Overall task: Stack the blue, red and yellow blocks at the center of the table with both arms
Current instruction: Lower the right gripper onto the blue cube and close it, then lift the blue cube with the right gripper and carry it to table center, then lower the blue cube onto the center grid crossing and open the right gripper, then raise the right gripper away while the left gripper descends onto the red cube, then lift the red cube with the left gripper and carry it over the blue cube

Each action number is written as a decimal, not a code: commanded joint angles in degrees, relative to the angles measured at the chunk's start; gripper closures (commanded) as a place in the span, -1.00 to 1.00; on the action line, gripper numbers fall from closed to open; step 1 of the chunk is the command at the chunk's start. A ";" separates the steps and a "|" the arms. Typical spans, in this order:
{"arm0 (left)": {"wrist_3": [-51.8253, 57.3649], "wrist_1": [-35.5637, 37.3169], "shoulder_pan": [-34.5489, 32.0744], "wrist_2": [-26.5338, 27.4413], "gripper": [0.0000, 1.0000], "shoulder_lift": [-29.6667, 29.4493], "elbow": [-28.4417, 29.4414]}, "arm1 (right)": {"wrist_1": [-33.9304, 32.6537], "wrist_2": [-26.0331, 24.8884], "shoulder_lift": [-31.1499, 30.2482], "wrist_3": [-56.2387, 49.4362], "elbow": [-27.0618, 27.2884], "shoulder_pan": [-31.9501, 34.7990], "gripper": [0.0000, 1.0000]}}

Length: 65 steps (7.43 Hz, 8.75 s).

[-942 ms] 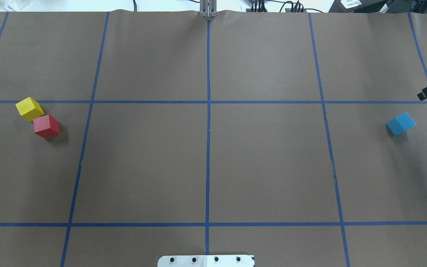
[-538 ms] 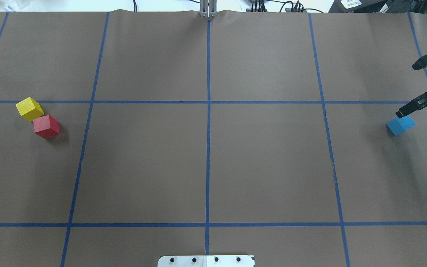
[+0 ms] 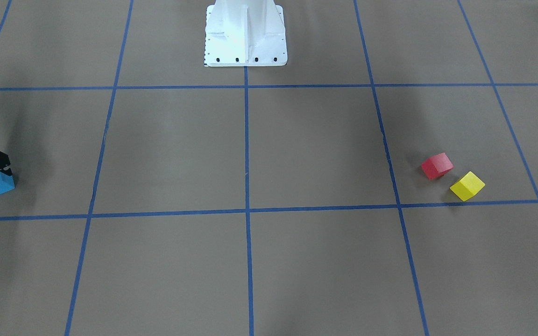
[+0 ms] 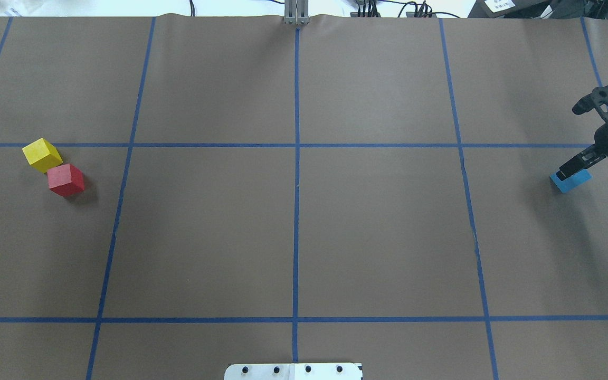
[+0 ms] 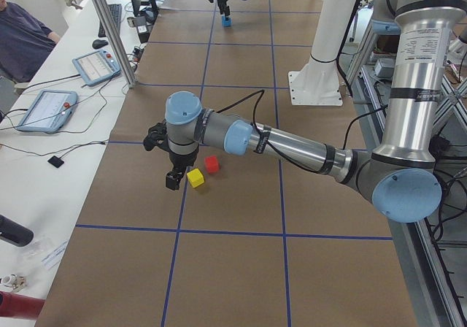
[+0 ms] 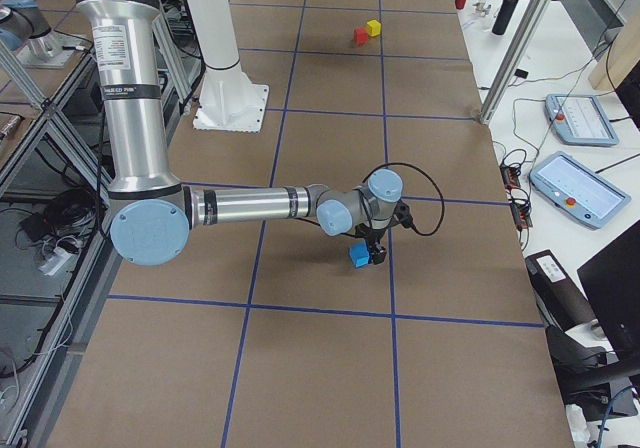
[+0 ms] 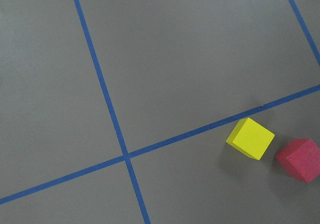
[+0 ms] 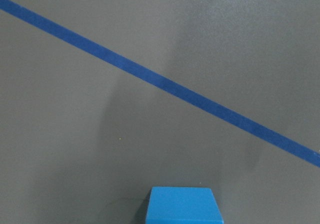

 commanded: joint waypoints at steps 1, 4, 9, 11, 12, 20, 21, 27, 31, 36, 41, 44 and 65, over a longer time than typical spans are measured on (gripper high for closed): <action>-0.08 -0.06 0.00 0.00 -1.00 -0.01 0.04 | -0.02 0.09 -0.05 0.04 -1.04 -0.51 -0.62; -0.17 -0.41 0.00 -0.09 -1.00 -0.01 0.57 | 0.07 0.45 -0.58 0.13 -0.96 -0.51 0.98; -0.34 -0.41 0.00 -0.18 -1.00 -0.53 0.83 | -13.13 10.65 12.46 0.74 0.09 4.77 1.00; -0.26 -0.41 0.09 -0.18 -1.00 -0.53 0.83 | -30.79 5.14 27.30 1.09 -0.25 1.54 1.00; -0.35 -0.41 0.09 -0.18 -1.00 -0.53 0.75 | -32.87 3.45 31.55 6.93 -0.69 -2.05 1.00; -0.17 -0.50 0.09 -0.18 -1.00 -0.53 0.75 | -16.64 -11.85 49.69 47.59 -16.86 -27.48 1.00; -0.17 -0.50 0.09 -0.18 -1.00 -0.53 0.83 | -16.28 -11.77 49.96 48.03 -16.87 -27.49 1.00; 0.09 -0.50 0.09 -0.09 -1.00 -0.53 1.01 | -14.78 -11.86 52.51 52.95 -19.42 -29.16 1.00; 0.18 -0.50 0.09 -0.09 -1.00 -0.88 1.45 | -14.78 -13.17 51.89 54.45 -19.42 -30.04 -0.96; -0.17 -0.24 0.09 0.00 -1.00 -1.84 1.71 | -14.96 -13.09 51.81 54.54 -17.84 -28.29 -0.98; -43.39 -2.06 16.31 4.48 -1.00 -7.29 -1.45 | -16.19 -7.31 35.06 42.64 -2.03 -14.95 -0.98; -65.18 -21.18 27.83 17.19 -0.99 -0.65 -0.41 | -15.58 -4.48 28.36 28.31 -1.40 -7.39 -0.98; -72.50 3.09 42.00 22.67 1.00 -23.80 -2.52 | -15.22 0.27 22.45 20.70 -1.58 1.95 -0.98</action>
